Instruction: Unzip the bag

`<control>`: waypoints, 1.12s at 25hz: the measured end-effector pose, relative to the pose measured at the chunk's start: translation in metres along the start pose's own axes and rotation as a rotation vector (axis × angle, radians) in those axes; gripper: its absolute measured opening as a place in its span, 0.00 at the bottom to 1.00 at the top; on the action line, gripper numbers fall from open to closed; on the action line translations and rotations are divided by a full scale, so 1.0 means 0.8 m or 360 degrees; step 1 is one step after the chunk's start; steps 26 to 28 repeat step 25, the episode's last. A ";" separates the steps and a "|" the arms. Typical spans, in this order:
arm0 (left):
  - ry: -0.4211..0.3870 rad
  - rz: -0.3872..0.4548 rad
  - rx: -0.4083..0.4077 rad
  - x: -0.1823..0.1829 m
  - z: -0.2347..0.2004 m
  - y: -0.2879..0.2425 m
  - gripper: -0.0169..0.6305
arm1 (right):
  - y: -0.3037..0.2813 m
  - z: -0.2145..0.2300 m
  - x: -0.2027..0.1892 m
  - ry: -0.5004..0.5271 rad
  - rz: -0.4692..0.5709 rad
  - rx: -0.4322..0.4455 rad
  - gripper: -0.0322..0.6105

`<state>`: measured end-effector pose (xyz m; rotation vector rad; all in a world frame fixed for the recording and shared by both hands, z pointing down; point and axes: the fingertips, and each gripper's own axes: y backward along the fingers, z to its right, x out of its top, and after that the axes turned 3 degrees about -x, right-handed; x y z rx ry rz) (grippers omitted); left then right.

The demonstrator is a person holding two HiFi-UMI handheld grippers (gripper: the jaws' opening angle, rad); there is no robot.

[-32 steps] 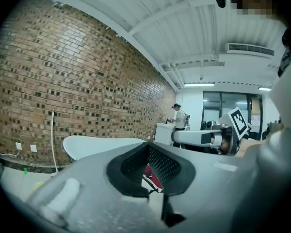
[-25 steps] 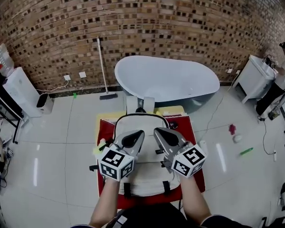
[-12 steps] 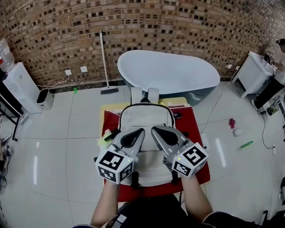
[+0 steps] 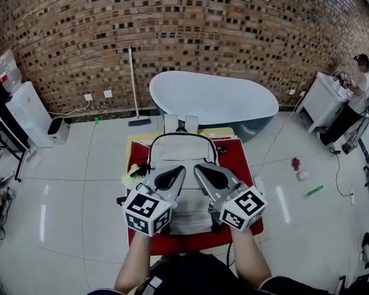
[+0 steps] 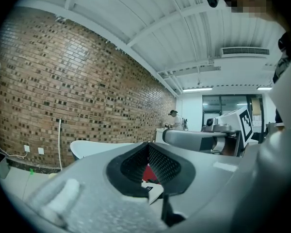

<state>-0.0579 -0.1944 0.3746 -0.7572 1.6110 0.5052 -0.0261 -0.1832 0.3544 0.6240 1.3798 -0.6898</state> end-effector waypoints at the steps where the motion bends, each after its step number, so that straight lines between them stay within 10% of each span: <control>1: 0.0000 0.0006 0.0002 0.001 0.007 0.000 0.03 | 0.006 -0.001 0.002 0.0003 0.0002 0.0006 0.06; 28: -0.0017 -0.0042 0.0046 -0.007 0.085 -0.012 0.03 | 0.080 0.004 0.014 -0.0026 0.0028 0.0049 0.06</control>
